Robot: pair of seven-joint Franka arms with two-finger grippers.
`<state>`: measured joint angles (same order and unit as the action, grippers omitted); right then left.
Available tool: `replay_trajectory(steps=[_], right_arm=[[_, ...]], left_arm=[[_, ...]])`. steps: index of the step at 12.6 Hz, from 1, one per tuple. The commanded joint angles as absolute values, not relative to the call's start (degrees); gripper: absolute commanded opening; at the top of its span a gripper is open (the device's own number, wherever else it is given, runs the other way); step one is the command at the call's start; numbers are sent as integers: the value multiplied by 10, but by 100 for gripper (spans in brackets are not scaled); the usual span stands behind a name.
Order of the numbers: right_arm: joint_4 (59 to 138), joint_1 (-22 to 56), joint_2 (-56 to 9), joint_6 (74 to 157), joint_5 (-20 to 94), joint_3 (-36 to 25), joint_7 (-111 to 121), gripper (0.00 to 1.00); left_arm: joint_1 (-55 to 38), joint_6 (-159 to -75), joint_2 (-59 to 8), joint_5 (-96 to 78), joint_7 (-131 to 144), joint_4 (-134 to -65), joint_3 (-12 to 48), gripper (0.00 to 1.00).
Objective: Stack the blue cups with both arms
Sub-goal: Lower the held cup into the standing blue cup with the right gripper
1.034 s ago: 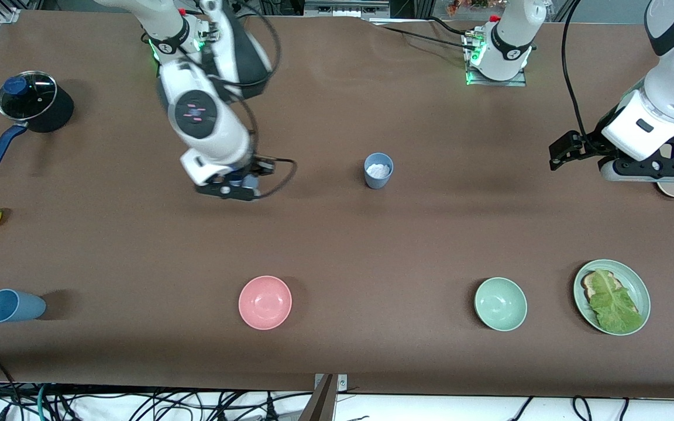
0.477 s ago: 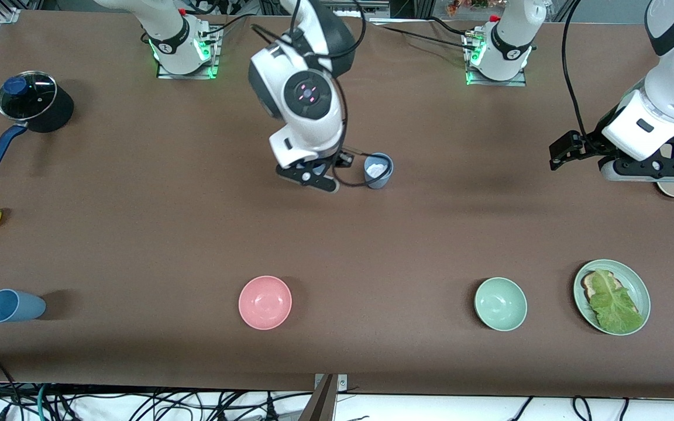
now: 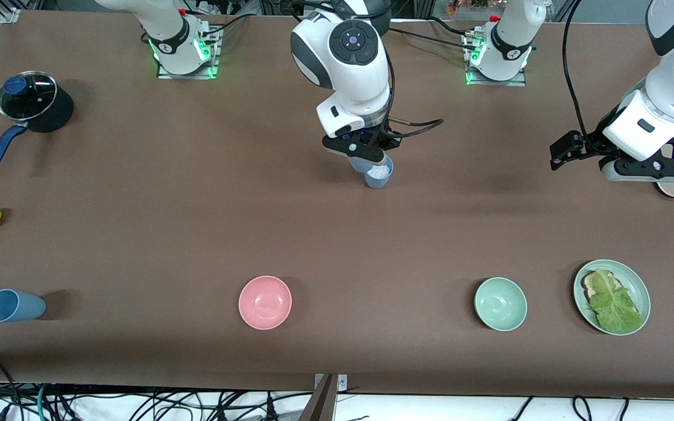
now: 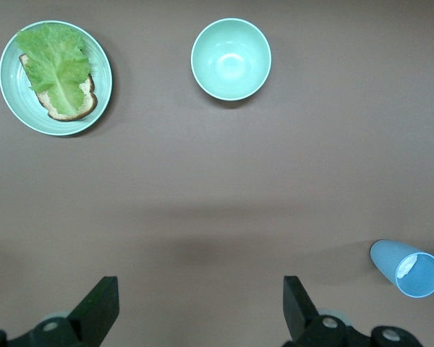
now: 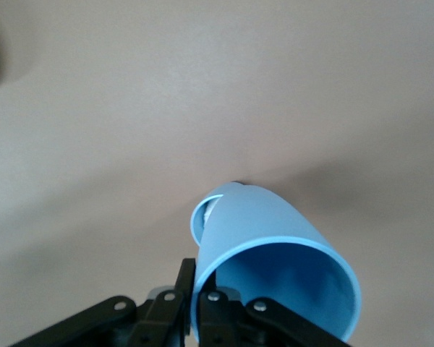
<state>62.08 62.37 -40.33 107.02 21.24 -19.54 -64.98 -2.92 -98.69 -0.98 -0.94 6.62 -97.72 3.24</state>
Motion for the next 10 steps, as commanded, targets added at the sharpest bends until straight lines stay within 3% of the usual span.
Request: replay_trajectory(steps=[1, 10], right_arm=[[595, 629, -431, 1088, 222, -188, -690, 0], [596, 645, -466, 1127, 218, -188, -710, 0]], left_arm=[[-25, -973, -5, -18, 65, -973, 33, 100], [-25, -966, -5, -18, 63, -972, 33, 100]])
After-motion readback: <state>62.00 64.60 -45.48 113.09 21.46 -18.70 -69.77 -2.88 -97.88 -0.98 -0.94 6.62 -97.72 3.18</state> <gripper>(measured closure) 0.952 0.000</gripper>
